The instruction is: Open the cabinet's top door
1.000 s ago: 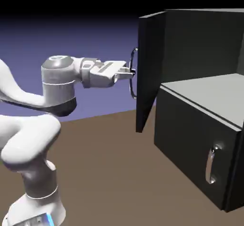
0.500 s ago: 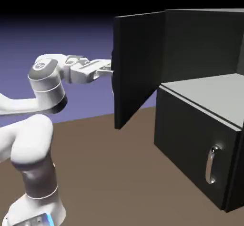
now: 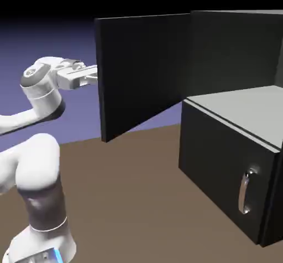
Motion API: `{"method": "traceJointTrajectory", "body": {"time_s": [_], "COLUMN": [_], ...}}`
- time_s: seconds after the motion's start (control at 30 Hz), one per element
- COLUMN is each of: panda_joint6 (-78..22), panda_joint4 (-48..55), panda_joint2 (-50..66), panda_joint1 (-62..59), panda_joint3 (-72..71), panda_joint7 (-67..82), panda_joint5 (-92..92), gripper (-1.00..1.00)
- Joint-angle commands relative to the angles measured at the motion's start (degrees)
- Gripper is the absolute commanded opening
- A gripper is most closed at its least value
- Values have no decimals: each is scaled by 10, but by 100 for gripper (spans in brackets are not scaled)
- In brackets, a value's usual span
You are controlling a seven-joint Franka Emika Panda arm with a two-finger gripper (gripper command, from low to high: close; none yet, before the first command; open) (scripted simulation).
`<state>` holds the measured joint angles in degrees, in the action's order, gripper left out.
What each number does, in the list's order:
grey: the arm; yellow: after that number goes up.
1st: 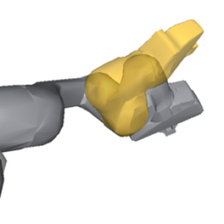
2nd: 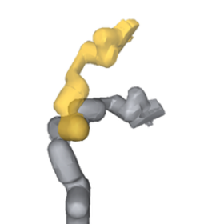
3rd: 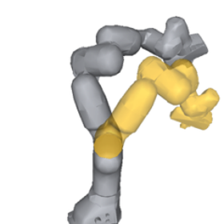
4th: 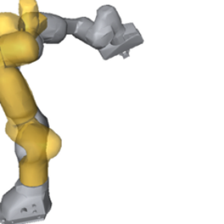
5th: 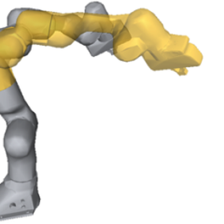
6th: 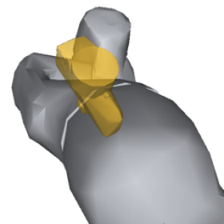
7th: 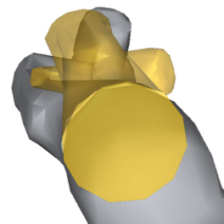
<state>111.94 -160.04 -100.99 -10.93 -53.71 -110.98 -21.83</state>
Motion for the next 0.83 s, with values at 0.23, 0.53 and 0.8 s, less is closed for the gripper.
{"method": "traceJointTrajectory", "body": {"time_s": [0.23, 0.53, 0.8], "panda_joint6": [-176, -335, -459], "panda_joint4": [166, 353, 519], "panda_joint2": [0, 0, 1], "panda_joint1": [-95, -223, -342], "panda_joint3": [-72, -95, -90], "panda_joint7": [20, 48, 82], "panda_joint5": [65, 93, 101], "gripper": [-100, -100, -100]}}
